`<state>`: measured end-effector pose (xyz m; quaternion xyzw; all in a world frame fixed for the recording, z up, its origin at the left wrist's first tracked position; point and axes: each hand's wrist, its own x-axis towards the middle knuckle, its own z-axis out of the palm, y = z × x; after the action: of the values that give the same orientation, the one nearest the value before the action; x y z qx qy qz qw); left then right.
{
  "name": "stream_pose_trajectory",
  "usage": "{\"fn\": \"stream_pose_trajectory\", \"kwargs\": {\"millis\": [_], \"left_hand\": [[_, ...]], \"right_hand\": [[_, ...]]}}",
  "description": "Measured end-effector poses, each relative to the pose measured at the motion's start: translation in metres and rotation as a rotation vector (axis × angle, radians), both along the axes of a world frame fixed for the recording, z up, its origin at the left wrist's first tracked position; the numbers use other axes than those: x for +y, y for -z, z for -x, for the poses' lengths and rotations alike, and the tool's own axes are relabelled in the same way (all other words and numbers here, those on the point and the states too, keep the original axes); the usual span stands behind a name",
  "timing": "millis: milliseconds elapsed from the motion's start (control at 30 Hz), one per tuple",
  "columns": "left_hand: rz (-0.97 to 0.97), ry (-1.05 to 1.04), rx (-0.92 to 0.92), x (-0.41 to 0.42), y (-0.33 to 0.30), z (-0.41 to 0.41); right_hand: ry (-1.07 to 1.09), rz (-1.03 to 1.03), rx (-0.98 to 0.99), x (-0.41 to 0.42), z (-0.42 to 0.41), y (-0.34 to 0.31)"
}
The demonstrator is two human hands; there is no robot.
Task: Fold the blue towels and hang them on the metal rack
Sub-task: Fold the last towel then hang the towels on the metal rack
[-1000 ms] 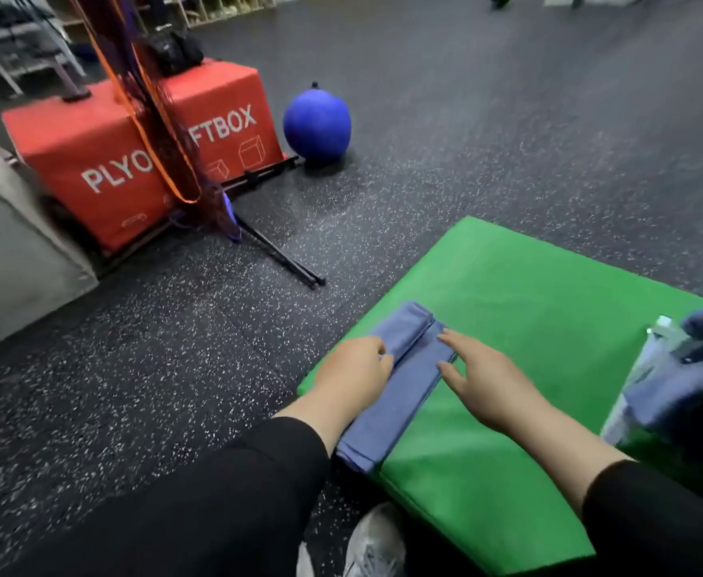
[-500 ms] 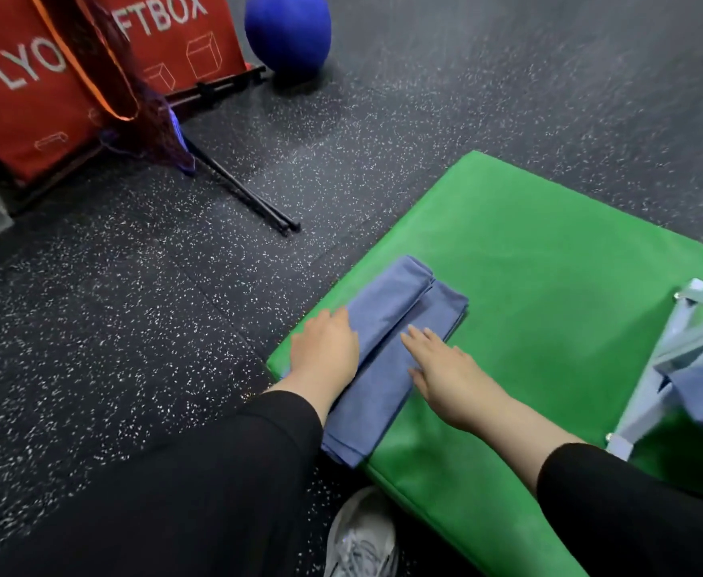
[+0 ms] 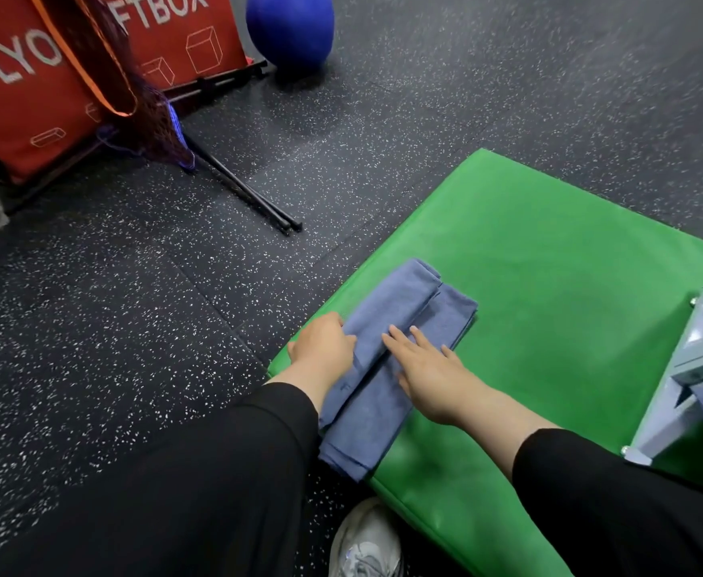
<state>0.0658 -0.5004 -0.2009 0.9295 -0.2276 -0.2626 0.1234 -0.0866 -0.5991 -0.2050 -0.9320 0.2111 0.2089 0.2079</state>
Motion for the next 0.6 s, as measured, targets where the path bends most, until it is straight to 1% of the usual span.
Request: {"fn": "stream_pose_trajectory", "kwargs": {"millis": [100,233,333,433,467,600], "left_hand": [[0.121,-0.039,0.046,-0.003,-0.009,0.000],[0.338,-0.019,0.228,-0.009,-0.027,0.003],[0.484,-0.053,0.455,-0.011,-0.043,0.009],[0.582,-0.094,0.697,-0.016,-0.062,0.017],[0.608,-0.090,0.758,-0.018,-0.069,0.020],[0.671,-0.059,0.944,-0.024,-0.102,0.034]], "right_hand": [[0.048,-0.010,-0.047,-0.001,0.002,-0.003],[0.152,0.033,-0.186,-0.011,0.006,-0.010],[0.186,0.036,-0.251,-0.021,0.011,-0.020],[0.228,0.040,-0.305,-0.032,0.021,-0.032],[0.243,0.045,-0.348,-0.035,0.025,-0.036],[0.323,0.115,-0.648,-0.043,0.047,-0.059]]}}
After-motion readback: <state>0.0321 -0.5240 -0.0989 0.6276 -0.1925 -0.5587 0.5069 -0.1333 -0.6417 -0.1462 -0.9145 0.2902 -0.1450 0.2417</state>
